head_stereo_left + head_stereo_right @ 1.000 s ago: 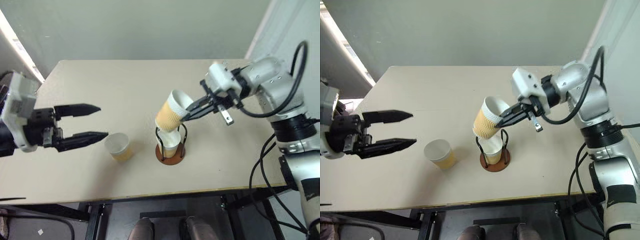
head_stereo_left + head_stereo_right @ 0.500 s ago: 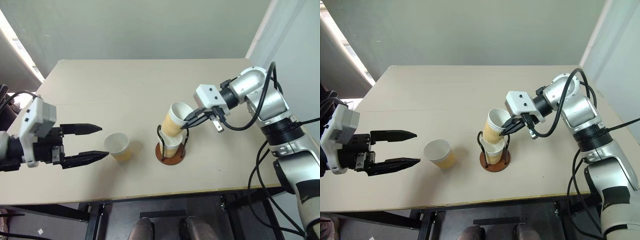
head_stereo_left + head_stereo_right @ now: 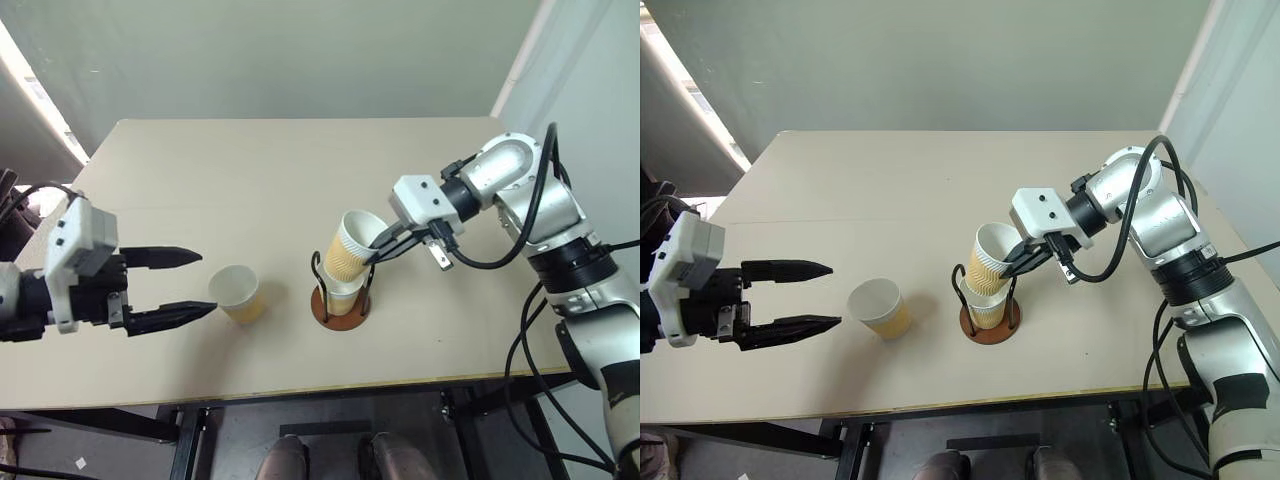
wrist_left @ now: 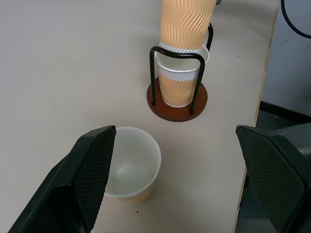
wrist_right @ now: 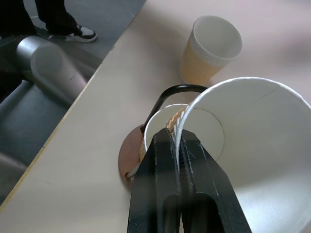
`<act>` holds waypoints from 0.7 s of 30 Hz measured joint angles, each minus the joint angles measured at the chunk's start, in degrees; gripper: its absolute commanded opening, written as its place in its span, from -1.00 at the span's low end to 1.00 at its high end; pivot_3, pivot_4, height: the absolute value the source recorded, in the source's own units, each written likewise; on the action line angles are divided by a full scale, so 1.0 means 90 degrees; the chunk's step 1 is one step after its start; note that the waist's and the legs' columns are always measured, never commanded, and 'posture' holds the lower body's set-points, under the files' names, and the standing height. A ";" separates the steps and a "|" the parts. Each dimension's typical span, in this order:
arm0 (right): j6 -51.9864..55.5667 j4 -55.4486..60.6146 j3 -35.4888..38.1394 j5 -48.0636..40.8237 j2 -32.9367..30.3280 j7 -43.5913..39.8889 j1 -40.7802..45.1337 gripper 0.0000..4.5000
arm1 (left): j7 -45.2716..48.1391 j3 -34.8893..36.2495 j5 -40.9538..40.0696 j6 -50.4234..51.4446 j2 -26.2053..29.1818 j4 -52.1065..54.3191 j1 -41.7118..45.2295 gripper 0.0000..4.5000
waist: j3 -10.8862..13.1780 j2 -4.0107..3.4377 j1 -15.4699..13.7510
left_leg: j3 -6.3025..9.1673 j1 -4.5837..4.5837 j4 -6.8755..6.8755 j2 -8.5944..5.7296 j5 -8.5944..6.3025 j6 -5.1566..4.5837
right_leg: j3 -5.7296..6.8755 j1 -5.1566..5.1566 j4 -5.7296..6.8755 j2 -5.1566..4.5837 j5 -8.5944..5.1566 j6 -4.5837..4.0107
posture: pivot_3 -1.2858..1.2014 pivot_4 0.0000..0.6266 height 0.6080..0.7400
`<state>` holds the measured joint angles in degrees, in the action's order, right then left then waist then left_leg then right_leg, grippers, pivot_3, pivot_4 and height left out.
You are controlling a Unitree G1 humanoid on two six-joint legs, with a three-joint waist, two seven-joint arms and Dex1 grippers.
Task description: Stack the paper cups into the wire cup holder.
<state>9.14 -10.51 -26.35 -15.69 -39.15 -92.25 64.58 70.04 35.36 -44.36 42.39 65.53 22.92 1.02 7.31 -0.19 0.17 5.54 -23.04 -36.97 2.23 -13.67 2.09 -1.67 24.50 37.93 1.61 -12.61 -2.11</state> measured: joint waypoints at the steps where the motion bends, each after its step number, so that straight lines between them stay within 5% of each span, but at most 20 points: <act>1: 0.0001 0.0015 -0.0020 -0.0007 -0.0013 0.0000 0.0000 -0.99 | 0.0000 -0.0010 0.0000 -0.0001 0.0000 -0.0014 0.0000 0.89 | 0.0000 0.0000 0.0001 | 0.0000 0.0000 0.0000 0.0000 0.0000 0.0000 | 0.0000 0.0000 0.0000 0.0000 0.0000 0.0000 | 0.03 -0.52 1.00; 9: -0.0002 0.0018 -0.0080 0.0264 0.0156 0.0000 -0.0002 -0.91 | -0.0006 -0.0014 0.0126 -0.0002 0.0000 -0.0051 -0.0018 0.89 | 0.0000 0.0000 -0.0002 | 0.0001 -0.0002 0.0000 0.0000 -0.0001 0.0000 | 0.0000 0.0002 0.0000 0.0000 0.0000 0.0000 | 0.03 -0.52 1.00; 21: 0.0160 0.0089 -0.0149 0.0114 0.0082 0.0003 0.0016 0.77 | 0.0009 -0.0118 0.0441 -0.0091 0.0141 -0.0154 -0.0068 0.89 | 0.0000 0.0000 -0.0001 | 0.0002 -0.0005 0.0002 0.0000 -0.0003 0.0003 | 0.0000 0.0006 0.0000 0.0000 0.0000 -0.0001 | 0.03 -0.52 1.00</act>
<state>10.58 -9.71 -27.69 -14.67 -38.42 -92.22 64.72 70.12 34.29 -40.38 41.57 66.80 21.53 0.42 7.31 -0.19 0.16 5.56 -23.09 -36.95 2.23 -13.69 2.12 -1.67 24.56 37.93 1.61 -12.61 -2.12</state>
